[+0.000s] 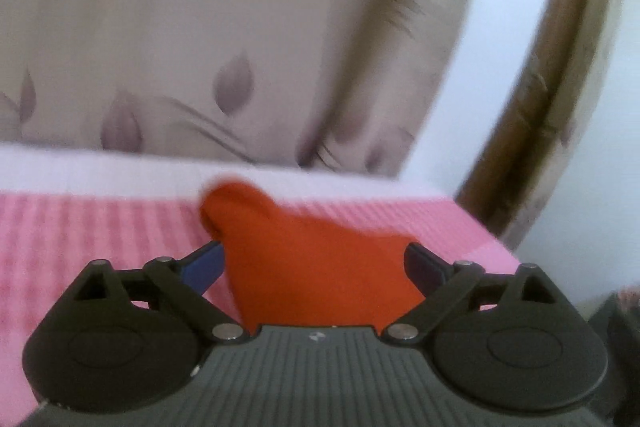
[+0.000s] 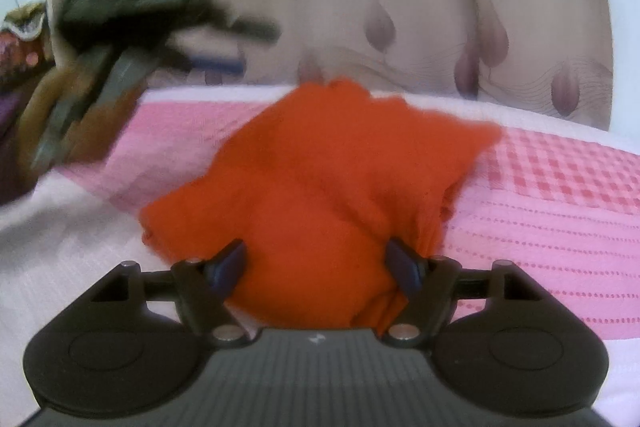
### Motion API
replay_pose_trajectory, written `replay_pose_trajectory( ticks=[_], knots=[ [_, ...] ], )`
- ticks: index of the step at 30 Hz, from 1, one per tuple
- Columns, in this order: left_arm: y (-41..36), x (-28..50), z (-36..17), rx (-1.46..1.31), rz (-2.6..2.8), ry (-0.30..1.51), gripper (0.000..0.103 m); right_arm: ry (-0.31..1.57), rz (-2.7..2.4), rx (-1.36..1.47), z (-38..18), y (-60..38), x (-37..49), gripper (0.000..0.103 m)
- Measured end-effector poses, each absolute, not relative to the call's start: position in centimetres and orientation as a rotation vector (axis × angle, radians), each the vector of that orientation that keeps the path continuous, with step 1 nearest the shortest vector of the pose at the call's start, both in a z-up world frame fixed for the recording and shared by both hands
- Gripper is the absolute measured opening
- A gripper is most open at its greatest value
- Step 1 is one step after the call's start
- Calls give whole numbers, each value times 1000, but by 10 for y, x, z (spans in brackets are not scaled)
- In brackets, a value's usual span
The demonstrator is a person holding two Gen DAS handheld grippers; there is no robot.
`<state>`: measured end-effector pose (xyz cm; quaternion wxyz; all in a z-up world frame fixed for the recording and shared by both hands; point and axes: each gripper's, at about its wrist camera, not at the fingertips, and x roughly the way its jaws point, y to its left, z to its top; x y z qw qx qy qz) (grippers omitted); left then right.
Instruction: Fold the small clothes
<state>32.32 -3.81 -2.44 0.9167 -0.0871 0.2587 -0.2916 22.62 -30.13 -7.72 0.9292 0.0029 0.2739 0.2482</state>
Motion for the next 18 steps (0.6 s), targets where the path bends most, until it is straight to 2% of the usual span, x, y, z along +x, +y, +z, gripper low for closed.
replay_pose_trajectory(
  ticks=[4, 9, 11, 12, 16, 17, 18],
  knots=[
    [-64, 284, -55, -28, -510, 598, 86, 588, 436, 116, -74, -321, 227, 76],
    [-47, 254, -74, -49, -493, 602, 86, 556, 376, 311, -65, -353, 217, 77],
    [-42, 245, -74, -81, -503, 559, 92, 560, 394, 380, -59, -359, 229, 77],
    [-47, 246, -72, -83, -499, 533, 97, 566, 406, 414, -57, -362, 240, 77],
    [-56, 237, -75, -92, -516, 492, 100, 640, 390, 588, -69, -379, 300, 77],
    [-59, 236, -78, -87, -515, 501, 99, 658, 376, 622, -74, -381, 314, 65],
    [-61, 235, -77, -78, -505, 508, 99, 672, 373, 638, -79, -380, 327, 33]
  ],
)
